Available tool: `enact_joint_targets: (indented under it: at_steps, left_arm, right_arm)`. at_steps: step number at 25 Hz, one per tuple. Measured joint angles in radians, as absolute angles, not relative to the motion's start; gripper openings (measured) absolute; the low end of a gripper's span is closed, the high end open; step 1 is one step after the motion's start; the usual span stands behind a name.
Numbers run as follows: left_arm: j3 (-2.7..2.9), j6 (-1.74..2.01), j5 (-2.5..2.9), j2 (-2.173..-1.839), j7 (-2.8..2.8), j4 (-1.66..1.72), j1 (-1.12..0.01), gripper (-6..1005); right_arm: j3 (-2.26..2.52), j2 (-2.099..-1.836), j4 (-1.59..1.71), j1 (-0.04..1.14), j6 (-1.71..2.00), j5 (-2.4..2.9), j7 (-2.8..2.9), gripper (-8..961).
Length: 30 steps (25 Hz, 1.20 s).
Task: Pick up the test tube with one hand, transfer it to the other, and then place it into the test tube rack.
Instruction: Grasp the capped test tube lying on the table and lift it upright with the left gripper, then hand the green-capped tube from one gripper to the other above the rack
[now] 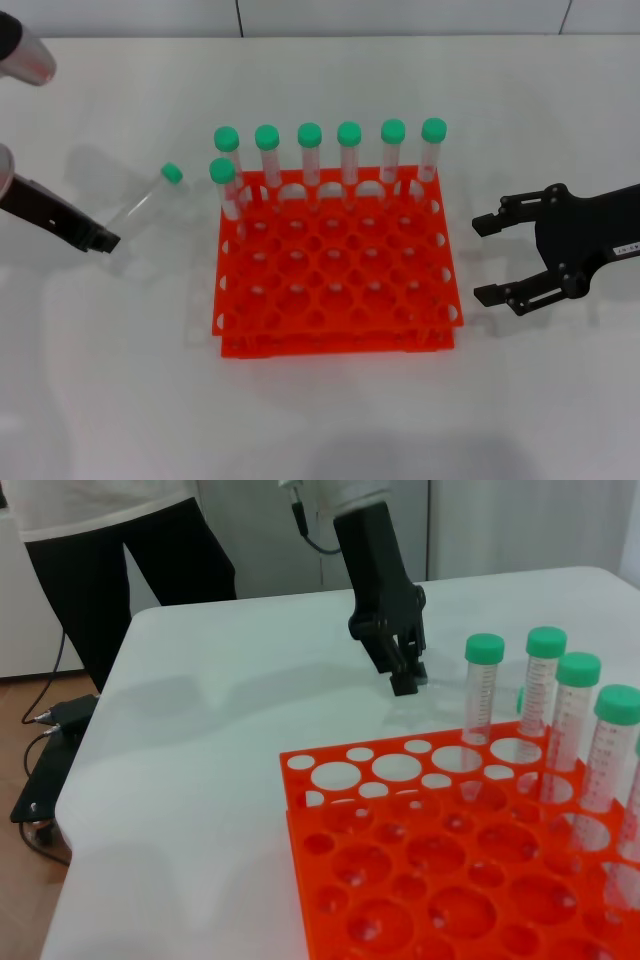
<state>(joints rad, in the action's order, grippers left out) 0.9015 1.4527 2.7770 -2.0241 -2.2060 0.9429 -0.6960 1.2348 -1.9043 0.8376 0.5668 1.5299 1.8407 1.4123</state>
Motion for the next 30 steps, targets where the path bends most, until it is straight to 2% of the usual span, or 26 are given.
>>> enact_joint_targets:
  at_steps: [9, 19, 25, 30]
  left_arm:
    - [0.923, 1.482, 2.645, -2.079, -2.169, 1.235, -0.564, 186]
    - [1.021, 1.326, 2.288, -2.081, -2.012, 1.424, -0.323, 187]
    - [1.015, 1.271, 1.963, -2.081, -1.798, 1.397, -0.242, 187]
    - [1.007, 1.311, 1.755, -2.078, -1.626, 1.285, -0.229, 187]
  right_arm:
    - [1.219, -1.904, 0.838, 0.564, 1.528, 1.841, 1.411, 839]
    - [1.189, -1.907, 0.837, 0.551, 1.528, 1.841, 1.407, 838]
    - [1.167, -1.911, 0.837, 0.536, 1.528, 1.841, 1.407, 839]
    - [1.161, -1.918, 0.837, 0.533, 1.528, 1.841, 1.403, 839]
